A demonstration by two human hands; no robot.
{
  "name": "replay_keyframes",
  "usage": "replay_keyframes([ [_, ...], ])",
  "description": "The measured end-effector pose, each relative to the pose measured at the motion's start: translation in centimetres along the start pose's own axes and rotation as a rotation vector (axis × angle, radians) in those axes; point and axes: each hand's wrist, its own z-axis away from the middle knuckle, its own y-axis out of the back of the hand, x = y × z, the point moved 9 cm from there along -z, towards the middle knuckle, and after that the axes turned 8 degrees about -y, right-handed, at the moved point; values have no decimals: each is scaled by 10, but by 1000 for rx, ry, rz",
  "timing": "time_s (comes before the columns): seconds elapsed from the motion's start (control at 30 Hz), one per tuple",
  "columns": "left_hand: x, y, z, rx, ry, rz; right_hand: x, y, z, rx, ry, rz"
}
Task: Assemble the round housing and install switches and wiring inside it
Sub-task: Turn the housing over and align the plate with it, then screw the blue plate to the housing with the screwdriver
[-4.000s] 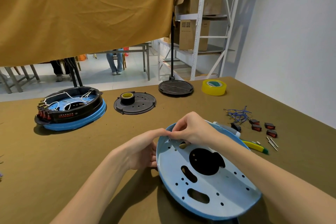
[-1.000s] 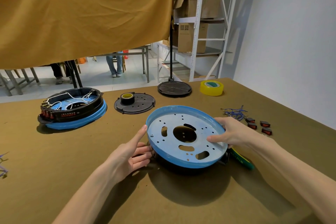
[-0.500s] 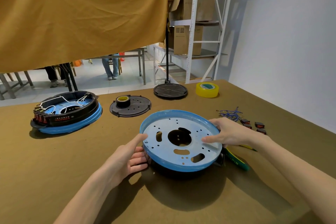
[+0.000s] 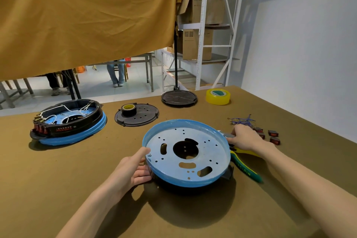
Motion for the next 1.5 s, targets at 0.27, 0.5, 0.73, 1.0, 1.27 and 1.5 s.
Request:
replay_keyframes([
  [0.27,0,-7,-8,-112,1,18,-7,78,34,385,48,-973],
  [0.5,-4,-4,-12,-143,-22,24,-85,129,79,319,254,-1529],
  [0.73,-6,-5,-12,-164,-40,29,-164,89,85,-41,360,-1630],
  [1.0,-5,-6,-10,-184,-49,34,-191,87,103,-13,580,-1536],
  [1.27,-3,-8,-5,-170,-39,53,-204,83,104,9,627,-1454],
  [1.5,-3,-8,-5,-174,-40,58,-208,81,104,-1,633,-1417],
])
